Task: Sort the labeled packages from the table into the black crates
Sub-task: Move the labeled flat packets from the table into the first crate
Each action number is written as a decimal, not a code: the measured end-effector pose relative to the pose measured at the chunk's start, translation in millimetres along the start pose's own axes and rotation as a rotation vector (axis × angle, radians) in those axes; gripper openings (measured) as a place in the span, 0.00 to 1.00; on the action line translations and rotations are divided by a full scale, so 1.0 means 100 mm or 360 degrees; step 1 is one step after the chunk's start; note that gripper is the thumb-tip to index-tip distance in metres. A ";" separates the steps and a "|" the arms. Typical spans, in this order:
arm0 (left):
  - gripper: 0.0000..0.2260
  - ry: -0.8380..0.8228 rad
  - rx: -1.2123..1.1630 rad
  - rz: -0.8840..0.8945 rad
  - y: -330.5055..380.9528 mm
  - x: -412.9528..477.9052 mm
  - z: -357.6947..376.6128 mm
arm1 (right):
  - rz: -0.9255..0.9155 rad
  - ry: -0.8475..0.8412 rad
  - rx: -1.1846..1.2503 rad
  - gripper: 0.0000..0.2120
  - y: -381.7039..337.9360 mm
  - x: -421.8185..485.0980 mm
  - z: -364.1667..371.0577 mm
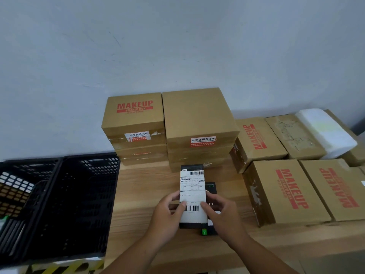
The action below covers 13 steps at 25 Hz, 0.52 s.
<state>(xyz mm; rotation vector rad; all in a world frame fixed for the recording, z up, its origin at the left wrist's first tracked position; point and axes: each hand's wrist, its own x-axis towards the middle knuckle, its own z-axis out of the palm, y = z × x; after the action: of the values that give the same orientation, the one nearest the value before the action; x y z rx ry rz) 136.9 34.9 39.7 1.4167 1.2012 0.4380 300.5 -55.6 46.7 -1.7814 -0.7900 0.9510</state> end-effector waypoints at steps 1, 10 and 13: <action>0.16 0.0026 -0.0010 0.0001 -0.01 -0.02 0.00 | -0.0020 -0.0006 -0.0011 0.21 0.01 0.01 0.01; 0.16 0.0323 0.0013 -0.0008 -0.17 -0.42 -0.32 | -0.0168 -0.0251 -0.0102 0.18 0.06 -0.03 0.43; 0.15 0.0404 -0.0016 -0.0018 -0.28 -0.57 -0.56 | -0.0152 -0.0264 -0.0115 0.15 0.00 -0.10 0.70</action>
<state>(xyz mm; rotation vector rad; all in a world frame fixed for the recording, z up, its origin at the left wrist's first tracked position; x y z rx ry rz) 56.5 9.7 50.3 1.3737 1.4072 0.6293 234.8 -33.9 30.7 -1.7256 -1.0169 1.0277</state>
